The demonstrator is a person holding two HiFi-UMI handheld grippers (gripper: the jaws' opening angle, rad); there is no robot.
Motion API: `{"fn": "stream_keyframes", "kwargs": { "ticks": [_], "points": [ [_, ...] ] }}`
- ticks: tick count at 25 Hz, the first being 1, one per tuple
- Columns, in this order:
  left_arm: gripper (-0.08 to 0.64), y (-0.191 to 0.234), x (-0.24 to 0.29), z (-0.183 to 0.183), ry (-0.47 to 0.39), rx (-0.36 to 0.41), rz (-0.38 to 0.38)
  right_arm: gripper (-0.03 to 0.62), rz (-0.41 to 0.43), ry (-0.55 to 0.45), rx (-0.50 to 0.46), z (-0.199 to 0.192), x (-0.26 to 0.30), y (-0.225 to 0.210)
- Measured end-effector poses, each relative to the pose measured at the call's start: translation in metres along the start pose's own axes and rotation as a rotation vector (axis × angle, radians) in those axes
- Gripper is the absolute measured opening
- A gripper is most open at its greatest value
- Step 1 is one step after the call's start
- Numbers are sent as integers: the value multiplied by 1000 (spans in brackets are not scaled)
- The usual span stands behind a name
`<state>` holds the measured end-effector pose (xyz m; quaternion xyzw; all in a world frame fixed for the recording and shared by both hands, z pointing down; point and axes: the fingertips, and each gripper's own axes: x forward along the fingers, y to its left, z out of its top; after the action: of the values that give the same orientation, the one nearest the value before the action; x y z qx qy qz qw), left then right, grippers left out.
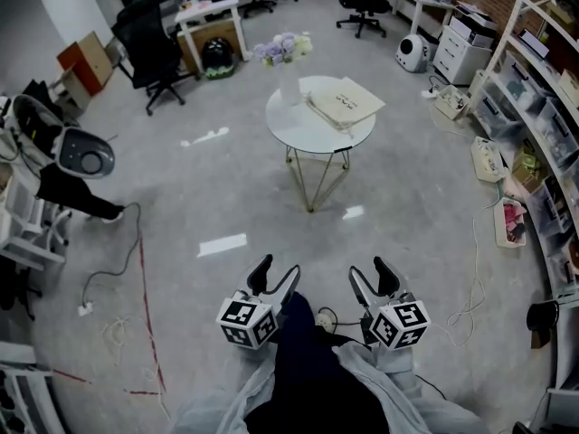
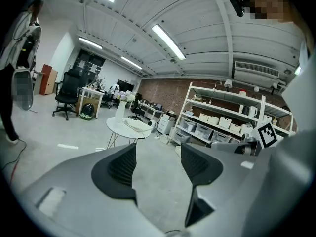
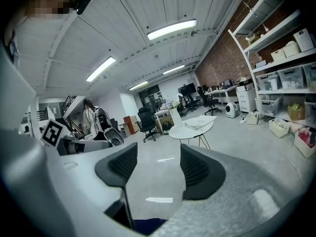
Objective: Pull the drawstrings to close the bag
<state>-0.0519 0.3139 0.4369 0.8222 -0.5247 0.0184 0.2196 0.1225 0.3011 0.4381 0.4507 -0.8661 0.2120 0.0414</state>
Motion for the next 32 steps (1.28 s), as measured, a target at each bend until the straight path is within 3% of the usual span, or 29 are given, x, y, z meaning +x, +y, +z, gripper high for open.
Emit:
{"fn": "stream_keyframes", "kwargs": {
  "ticks": [8, 17, 32],
  "points": [
    [284, 8, 25, 5, 10, 9, -12, 267, -8, -8, 7, 8, 21, -12],
    [284, 40, 101, 52, -9, 12, -38, 267, -26, -7, 6, 45, 84, -49],
    [281, 127, 248, 179, -27, 64, -97, 267, -58, -62, 0, 157, 244, -103]
  ]
}}
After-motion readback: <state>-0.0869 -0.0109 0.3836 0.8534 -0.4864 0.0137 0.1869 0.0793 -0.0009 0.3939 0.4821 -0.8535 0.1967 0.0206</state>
